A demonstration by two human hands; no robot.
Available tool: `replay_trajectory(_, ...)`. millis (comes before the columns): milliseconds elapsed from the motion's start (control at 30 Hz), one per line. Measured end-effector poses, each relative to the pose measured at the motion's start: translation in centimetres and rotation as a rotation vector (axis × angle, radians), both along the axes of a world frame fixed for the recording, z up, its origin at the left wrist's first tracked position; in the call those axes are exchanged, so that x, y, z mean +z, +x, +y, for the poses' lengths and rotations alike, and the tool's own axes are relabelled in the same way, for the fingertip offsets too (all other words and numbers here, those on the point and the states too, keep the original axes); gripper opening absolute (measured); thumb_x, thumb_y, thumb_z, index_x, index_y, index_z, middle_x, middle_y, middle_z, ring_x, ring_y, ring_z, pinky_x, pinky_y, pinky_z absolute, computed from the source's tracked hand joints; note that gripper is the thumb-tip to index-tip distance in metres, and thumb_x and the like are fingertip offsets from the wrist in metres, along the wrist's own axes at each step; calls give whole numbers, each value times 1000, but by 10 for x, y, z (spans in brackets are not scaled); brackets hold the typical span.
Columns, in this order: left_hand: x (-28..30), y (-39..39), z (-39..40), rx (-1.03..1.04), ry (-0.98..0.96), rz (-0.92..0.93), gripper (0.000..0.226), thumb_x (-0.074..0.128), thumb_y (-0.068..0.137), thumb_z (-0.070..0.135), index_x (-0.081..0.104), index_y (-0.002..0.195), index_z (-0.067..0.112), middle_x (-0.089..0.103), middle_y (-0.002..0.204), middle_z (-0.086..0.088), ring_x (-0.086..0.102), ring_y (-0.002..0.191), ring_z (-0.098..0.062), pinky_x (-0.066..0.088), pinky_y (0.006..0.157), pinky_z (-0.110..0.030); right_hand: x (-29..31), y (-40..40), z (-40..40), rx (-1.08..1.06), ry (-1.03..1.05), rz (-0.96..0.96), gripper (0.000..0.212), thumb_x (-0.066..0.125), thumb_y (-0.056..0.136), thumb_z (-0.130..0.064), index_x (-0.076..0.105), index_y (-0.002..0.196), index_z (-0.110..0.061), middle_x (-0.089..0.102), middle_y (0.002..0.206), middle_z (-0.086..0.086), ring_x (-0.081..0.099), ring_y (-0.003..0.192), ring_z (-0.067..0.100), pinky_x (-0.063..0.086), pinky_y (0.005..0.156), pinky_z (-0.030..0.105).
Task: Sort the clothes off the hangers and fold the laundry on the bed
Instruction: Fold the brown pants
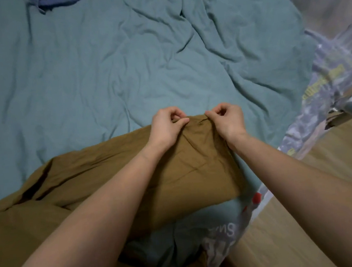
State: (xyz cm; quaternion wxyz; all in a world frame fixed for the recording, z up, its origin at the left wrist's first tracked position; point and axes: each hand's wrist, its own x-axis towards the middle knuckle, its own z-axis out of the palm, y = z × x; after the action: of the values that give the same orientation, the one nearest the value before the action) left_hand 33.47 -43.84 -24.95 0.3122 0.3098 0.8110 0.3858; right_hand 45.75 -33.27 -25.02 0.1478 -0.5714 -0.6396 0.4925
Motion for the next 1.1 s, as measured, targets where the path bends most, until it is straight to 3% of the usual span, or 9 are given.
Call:
replay_trajectory(67, -2, 6, 6, 14, -20, 122, 4, 71, 82, 8, 69, 81, 11, 64, 75, 2, 59, 73, -12, 42, 72, -17, 0, 3, 4, -2, 152, -43, 27, 70, 81, -12, 51, 61, -15, 55, 61, -1, 51, 63, 15, 42, 69, 30)
replay_trajectory(200, -16, 14, 5, -43, -35, 317, 5, 66, 84, 9, 66, 87, 13, 67, 88, -4, 60, 89, -24, 43, 82, -31, -7, 2, -5, 185, 489, -143, 5, 56, 84, -1, 56, 86, -5, 61, 91, 16, 57, 91, 33, 37, 83, 33)
replay_trajectory(333, -28, -3, -22, -61, -174, 763, 14, 65, 85, 36, 66, 87, 23, 67, 87, 2, 57, 86, -24, 28, 78, -34, -27, 5, -19, 822, 859, -199, 46, 42, 94, -20, 48, 137, -5, 48, 142, 12, 40, 135, 28, 21, 112, 37)
replay_trajectory(400, -32, -18, -38, -75, -263, 877, 16, 64, 85, 39, 65, 83, 23, 67, 82, 3, 57, 82, -25, 25, 77, -36, -40, 24, -5, 1082, 844, -448, 56, 19, 97, -32, 35, 147, -11, 35, 153, 6, 27, 144, 21, 3, 117, 34)
replay_trajectory(500, -32, -35, -52, -62, -300, 899, 12, 63, 87, 34, 64, 84, 23, 64, 83, 1, 56, 83, -25, 26, 79, -37, -43, 44, 19, 982, 676, -728, 64, 0, 94, -33, 17, 152, -9, 15, 160, 6, 7, 148, 18, -14, 114, 31)
replay_trajectory(667, -18, -42, -101, 92, -293, 887, 17, 66, 86, 23, 65, 102, 20, 63, 97, -2, 57, 91, -27, 27, 86, -36, 5, -7, -38, 940, 860, -353, 60, 32, 85, -17, 40, 142, 1, 35, 151, 17, 30, 142, 30, 12, 117, 40)
replay_trajectory(800, -3, -77, -185, 265, -433, 866, 24, 65, 84, 16, 64, 109, 17, 62, 104, -8, 55, 99, -32, 30, 92, -41, 18, -72, -115, 1142, 768, -201, 59, 32, 85, -21, 46, 139, -2, 42, 147, 16, 36, 139, 29, 11, 117, 37)
replay_trajectory(967, -1, -123, -269, 335, -630, 744, 39, 70, 82, 23, 61, 119, 15, 60, 117, -11, 50, 112, -33, 30, 96, -44, -13, -131, -198, 1369, 756, -216, 57, 30, 102, -31, 13, 154, -14, 7, 161, 4, 1, 149, 17, -10, 119, 30)
replay_trajectory(1100, -16, -153, -294, 353, -600, 744, 24, 62, 89, 24, 66, 112, 18, 66, 112, -8, 54, 107, -32, 30, 96, -41, -36, -172, -246, 1490, 835, -269, 62, 22, 101, -43, 7, 154, -16, 1, 161, 1, -3, 148, 15, -8, 120, 32)
